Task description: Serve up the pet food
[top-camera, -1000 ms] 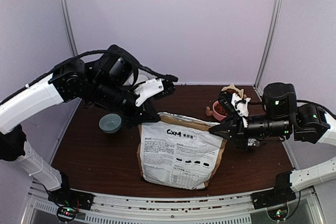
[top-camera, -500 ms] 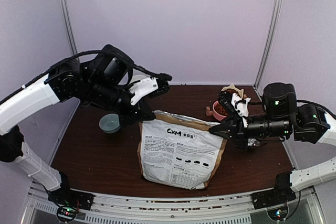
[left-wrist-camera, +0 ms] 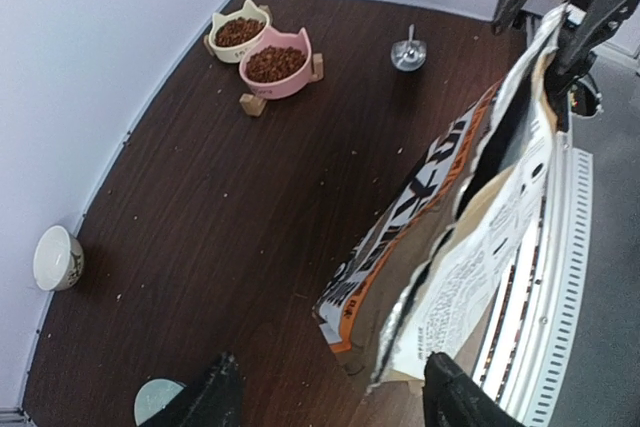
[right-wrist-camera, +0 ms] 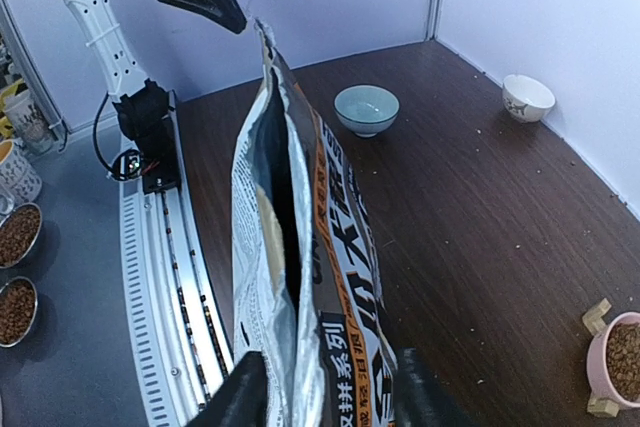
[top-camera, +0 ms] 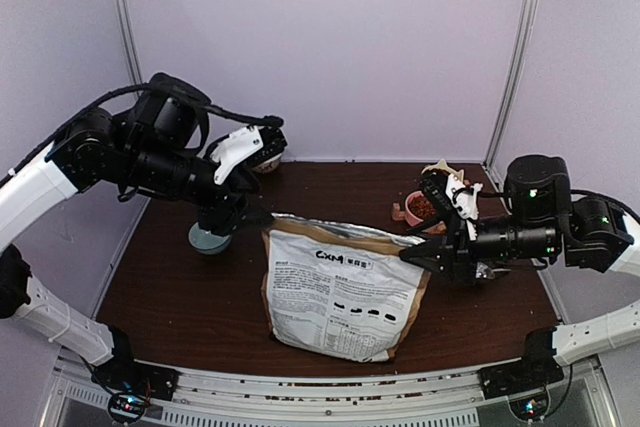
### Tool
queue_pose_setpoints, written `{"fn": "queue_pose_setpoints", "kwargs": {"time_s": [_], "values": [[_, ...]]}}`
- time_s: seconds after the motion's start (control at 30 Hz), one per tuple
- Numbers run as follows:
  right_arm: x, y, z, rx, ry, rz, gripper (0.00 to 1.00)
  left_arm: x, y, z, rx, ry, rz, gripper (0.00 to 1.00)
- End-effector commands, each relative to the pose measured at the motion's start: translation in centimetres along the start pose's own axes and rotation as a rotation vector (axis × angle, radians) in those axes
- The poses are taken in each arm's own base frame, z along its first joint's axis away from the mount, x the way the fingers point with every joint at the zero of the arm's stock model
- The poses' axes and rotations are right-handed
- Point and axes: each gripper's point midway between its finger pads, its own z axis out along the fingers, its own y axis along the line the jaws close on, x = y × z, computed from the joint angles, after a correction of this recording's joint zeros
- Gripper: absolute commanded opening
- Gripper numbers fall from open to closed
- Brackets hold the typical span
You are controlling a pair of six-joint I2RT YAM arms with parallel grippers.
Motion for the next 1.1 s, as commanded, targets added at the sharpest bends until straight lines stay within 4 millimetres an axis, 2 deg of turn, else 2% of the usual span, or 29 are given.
{"fn": "queue_pose_setpoints", "kwargs": {"time_s": [0.0, 0.2, 0.27, 0.3, 0.37, 0.5, 0.73, 0.87, 0.97, 1.07], "values": [[-2.0, 0.3, -1.1, -0.019, -0.045, 0.006, 0.54, -3.1, -1.6, -1.4, 0.108, -0.152, -0.007, 0.65], [-1.7, 0.5, -1.1, -0.031, -0.002, 0.004, 0.69, -5.6, -3.2, -1.9, 0.209, -0.249, -0.009, 0.65], [-1.3, 0.5, -1.5, -0.027, 0.002, 0.01, 0.71, -6.3, -3.7, -1.3, 0.213, -0.25, 0.014, 0.65], [-1.1, 0.5, -1.8, -0.025, -0.003, 0.015, 0.7, -6.6, -3.8, -0.9, 0.207, -0.243, 0.024, 0.65], [-0.7, 0.3, -2.4, -0.015, -0.021, 0.032, 0.6, -7.4, -4.4, 0.0, 0.207, -0.225, 0.043, 0.65], [0.1, 0.3, -3.2, -0.013, -0.049, 0.059, 0.51, -9.0, -6.5, 2.1, 0.259, -0.209, 0.073, 0.65], [0.9, 0.7, -2.5, -0.042, -0.047, 0.073, 0.4, -11.1, -9.1, 5.6, 0.364, -0.192, 0.067, 0.63], [0.8, 0.7, -2.2, -0.04, -0.058, 0.074, 0.37, -11.3, -10.1, 7.1, 0.417, -0.16, 0.053, 0.59], [0.6, 0.5, -2.1, -0.032, -0.063, 0.07, 0.27, -11.0, -10.8, 8.1, 0.442, -0.128, 0.053, 0.56], [0.6, 0.4, -2.0, -0.023, -0.062, 0.06, 0.1, -10.5, -11.1, 8.8, 0.455, -0.106, 0.052, 0.52]]}}
